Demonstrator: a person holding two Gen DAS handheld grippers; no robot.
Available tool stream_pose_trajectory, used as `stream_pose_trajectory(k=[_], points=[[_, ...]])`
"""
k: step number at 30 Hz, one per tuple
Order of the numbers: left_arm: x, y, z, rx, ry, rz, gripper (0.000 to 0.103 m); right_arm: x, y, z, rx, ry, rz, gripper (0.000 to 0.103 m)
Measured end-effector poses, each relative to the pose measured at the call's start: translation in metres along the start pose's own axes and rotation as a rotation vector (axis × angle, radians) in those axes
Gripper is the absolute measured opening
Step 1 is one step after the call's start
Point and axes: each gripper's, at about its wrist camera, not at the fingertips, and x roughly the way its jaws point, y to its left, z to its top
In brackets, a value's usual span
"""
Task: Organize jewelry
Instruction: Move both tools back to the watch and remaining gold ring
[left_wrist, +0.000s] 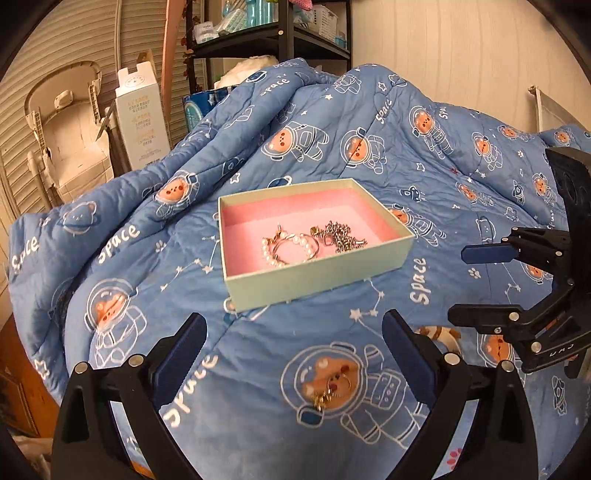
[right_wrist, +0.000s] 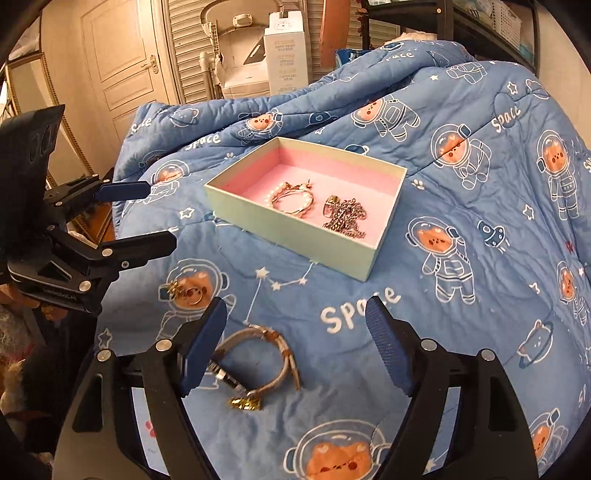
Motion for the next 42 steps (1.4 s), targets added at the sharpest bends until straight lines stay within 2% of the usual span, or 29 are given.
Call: stream_pose_trajectory(k=[7,11,15,21,26,28,29,35,42], points=[[-0.017,0.008,-0.049,-0.110,0.026,-0.011,0.094,-0.006,0.024,-0.037,0.001,0.020,0.043,0.077],[-0.020,0.001,-0.071,-0.121,0.040,0.012,0.094,-0.003,0.029,-0.052,0.051,0.032,0.032,0.077],[-0.021,-0.004,-0.082,-0.147,0.048,-0.002,0.094,-0.002,0.033,-0.063,0.101,0.039,0.034,0.074],[-0.019,-0.015,-0.083,-0.142,0.052,-0.033,0.092,0.013,0.034,-0.075,0.107,0.074,-0.003,0.054],[-0.015,-0.024,-0.082,-0.140,0.058,-0.052,0.092,0.018,0.029,-0.077,0.125,0.068,-0.010,0.040],[-0.014,-0.026,-0.081,-0.142,0.061,-0.059,0.091,0.020,0.030,-0.078,0.116,0.064,-0.023,0.027],[-0.013,-0.027,-0.080,-0.141,0.061,-0.061,0.091,0.020,0.030,-0.078,0.115,0.064,-0.027,0.024],[-0.007,-0.042,-0.077,-0.116,0.068,-0.087,0.091,0.011,0.025,-0.083,0.130,0.061,-0.019,0.024],[0.008,-0.076,-0.066,-0.056,0.072,-0.128,0.091,-0.008,0.010,-0.098,0.167,0.066,-0.073,0.024]])
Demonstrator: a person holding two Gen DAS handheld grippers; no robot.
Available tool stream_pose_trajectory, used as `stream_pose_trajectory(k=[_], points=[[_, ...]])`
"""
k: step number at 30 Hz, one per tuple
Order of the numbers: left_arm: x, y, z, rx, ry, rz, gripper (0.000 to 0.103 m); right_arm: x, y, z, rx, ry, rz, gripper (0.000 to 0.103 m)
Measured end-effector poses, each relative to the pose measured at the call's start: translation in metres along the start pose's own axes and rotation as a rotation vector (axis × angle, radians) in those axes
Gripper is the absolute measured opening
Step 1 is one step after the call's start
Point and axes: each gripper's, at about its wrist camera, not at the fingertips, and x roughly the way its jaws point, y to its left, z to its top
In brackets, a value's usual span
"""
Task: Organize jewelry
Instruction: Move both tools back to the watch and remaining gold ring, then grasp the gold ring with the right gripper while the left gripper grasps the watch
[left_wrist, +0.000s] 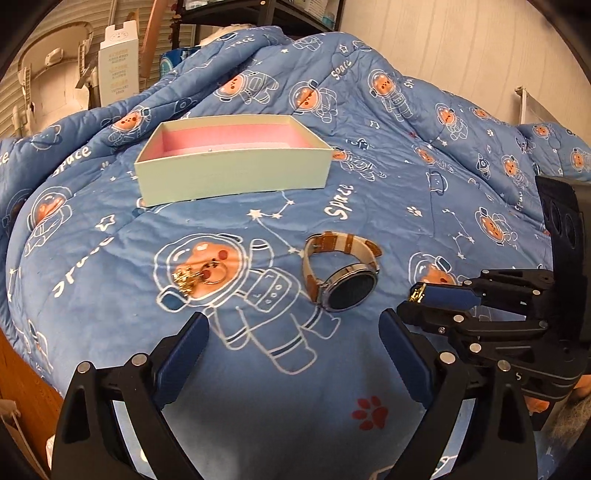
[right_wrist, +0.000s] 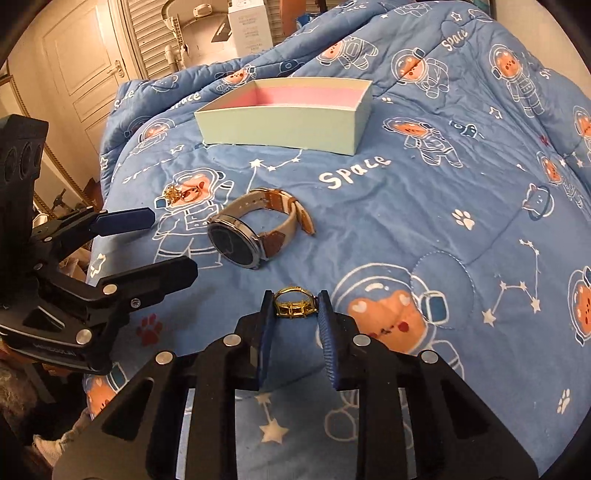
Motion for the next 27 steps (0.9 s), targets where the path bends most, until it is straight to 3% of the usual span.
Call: stream_pose_trajectory(k=[14,20,22,27], points=[[0.040,-0.038,0.019,0.073,0.075,0.032,0.080,-0.018,-0.028,-0.023,0.053,0.007,-0.048,0.024],[0.052,-0.045,0.024,0.094,0.116,0.073,0.062,-0.017,-0.027,-0.024,0.062,0.002,-0.047,0.024],[0.051,-0.043,0.025,0.085,0.114,0.083,0.049,-0.017,-0.026,-0.025,0.062,0.001,-0.048,0.024],[0.045,-0.037,0.024,0.062,0.106,0.056,0.047,-0.018,-0.025,-0.025,0.060,0.001,-0.049,0.024]])
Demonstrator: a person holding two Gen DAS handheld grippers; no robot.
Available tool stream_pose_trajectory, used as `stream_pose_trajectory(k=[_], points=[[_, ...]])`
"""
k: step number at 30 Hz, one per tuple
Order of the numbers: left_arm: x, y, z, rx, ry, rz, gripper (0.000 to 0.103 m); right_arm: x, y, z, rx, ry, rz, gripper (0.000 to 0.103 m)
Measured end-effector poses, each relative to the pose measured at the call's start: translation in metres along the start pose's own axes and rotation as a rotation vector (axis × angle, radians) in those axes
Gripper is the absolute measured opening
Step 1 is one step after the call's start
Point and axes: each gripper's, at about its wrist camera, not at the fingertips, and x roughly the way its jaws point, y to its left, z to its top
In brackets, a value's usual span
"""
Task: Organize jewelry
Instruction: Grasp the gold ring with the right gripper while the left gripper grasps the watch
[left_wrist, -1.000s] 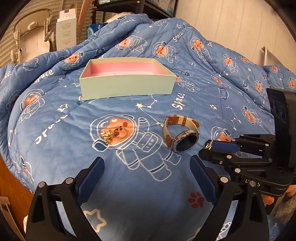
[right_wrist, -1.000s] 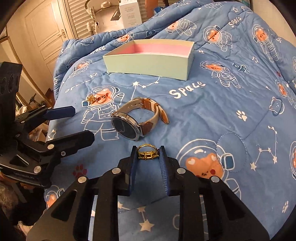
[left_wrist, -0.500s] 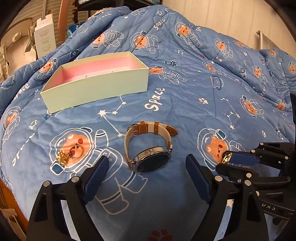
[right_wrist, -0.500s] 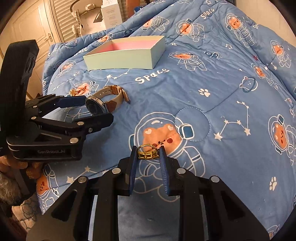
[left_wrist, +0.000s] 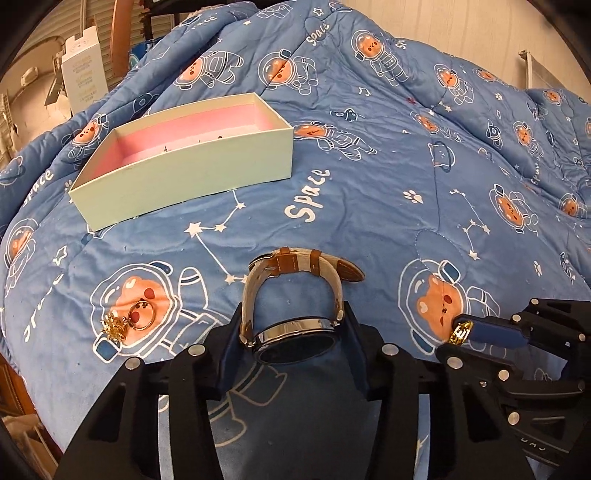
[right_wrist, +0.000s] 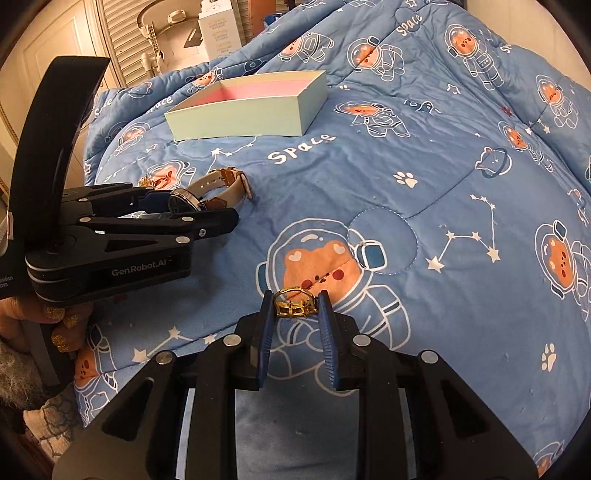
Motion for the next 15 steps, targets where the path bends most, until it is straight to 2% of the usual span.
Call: stream_pose_trajectory(k=[8,15], points=[[-0.016,0.007,-0.009,-0.042,-0.030,-0.049,0.047,0.001,0.003,0.005,-0.009,-0.003,0.004,0.024],[-0.038,0.023,-0.006,-0.081,-0.075,-0.050,0.047,0.000,0.014,0.021,-0.039,-0.031,0.042,0.024]])
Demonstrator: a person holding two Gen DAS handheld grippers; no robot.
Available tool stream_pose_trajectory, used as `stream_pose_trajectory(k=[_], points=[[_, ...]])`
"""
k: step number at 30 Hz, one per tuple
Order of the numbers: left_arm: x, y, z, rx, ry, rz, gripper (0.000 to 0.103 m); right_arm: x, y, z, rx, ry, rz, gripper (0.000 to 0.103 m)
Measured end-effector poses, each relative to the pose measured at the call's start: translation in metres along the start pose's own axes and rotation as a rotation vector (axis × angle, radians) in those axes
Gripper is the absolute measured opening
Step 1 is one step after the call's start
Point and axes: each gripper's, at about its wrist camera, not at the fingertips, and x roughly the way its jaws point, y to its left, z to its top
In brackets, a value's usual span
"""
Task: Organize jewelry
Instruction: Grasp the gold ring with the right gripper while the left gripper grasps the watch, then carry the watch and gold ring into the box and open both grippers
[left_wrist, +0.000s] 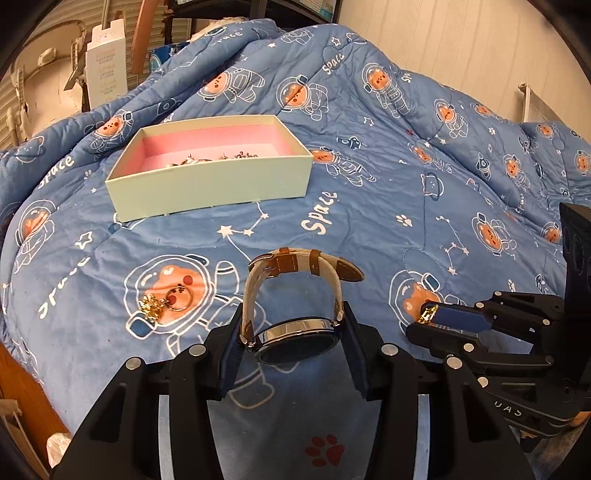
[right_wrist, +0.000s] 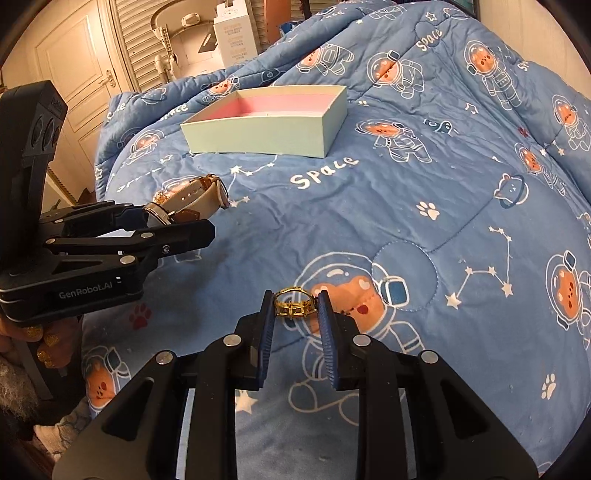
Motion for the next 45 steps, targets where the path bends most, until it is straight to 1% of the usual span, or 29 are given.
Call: stream_pose_trajectory(k=[7,14,20,27,32,38,45], points=[[-0.023,0.020,0.015,-0.005,-0.052,0.034,0.047,-0.003,0.013,0.031,-0.027,-0.039,0.059,0.024],[-0.036,0.040,0.028,-0.010,-0.088,0.069,0.047,-0.005,0.025,0.065,-0.077,-0.082,0.074,0.024],[-0.036,0.050,0.039,-0.011,-0.101,0.081,0.047,0.000,0.031,0.089,-0.106,-0.100,0.074,0.024],[-0.025,0.061,0.060,-0.010,-0.108,0.085,0.047,0.015,0.026,0.124,-0.091,-0.112,0.090,0.024],[-0.014,0.072,0.081,0.006,-0.111,0.094,0.047,0.029,0.021,0.153,-0.105,-0.112,0.085,0.024],[0.004,0.092,0.105,-0.024,-0.099,0.103,0.047,0.048,0.013,0.184,-0.095,-0.096,0.087,0.024],[0.027,0.097,0.128,0.008,-0.079,0.113,0.047,0.080,0.012,0.204,-0.132,-0.052,0.077,0.024]])
